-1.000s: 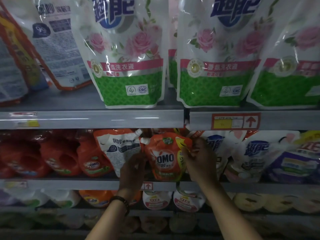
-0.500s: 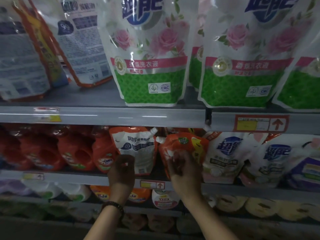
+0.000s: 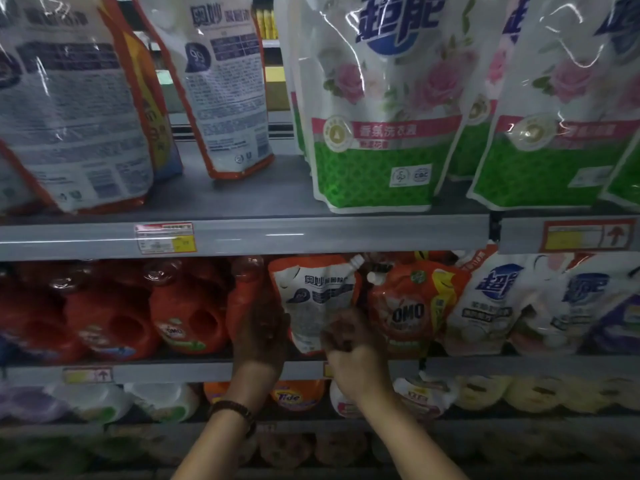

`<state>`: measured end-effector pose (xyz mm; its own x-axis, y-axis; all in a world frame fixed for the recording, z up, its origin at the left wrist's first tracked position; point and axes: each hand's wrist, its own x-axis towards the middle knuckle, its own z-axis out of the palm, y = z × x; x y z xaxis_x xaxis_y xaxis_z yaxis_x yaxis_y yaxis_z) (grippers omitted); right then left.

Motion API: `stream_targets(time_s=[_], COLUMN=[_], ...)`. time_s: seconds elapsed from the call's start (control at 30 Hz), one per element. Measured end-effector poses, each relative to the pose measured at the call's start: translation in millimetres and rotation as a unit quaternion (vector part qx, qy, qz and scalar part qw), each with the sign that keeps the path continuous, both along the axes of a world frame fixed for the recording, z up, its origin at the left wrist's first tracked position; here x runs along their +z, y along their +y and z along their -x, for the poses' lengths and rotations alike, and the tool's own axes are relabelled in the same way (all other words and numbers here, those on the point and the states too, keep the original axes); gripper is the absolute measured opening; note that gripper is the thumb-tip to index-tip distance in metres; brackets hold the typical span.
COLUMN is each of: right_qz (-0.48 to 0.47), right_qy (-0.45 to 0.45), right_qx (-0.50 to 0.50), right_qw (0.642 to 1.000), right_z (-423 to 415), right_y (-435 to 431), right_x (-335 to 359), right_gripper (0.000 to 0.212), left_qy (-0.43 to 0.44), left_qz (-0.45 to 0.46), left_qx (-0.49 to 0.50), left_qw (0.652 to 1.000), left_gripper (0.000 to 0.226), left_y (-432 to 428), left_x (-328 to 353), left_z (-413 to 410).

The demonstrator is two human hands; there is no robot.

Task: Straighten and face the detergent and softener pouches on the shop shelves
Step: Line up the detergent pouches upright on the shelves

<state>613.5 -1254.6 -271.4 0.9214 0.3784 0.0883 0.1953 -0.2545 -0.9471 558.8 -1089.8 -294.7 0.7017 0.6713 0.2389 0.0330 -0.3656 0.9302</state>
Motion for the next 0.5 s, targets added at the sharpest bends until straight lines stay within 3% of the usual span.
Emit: stream_targets(time_s=[0.13, 0.23, 0.5], right_qz=[0.007, 0.015, 0.031], right_qy=[0.0, -0.002, 0.011], right_qx=[-0.029, -0.041, -0.039], right_qw=[1.0, 0.999, 0.999], right_z=[8, 13, 19], right_y=[17, 25, 26], right_x=[-6, -10, -10], right_gripper=[0.019, 0.022, 0.055], left_qy=[0.035, 0.059, 0.077], left_qz=[0.061, 0.041, -0.039], left_qx=[-0.033, -0.047, -0.017], left_qw=[0.997, 0.996, 0.996], left_gripper=[0.028, 0.028, 0.019], left_y=[11, 17, 13], left_x=[-5, -9, -3], left_z=[-1, -1, -2])
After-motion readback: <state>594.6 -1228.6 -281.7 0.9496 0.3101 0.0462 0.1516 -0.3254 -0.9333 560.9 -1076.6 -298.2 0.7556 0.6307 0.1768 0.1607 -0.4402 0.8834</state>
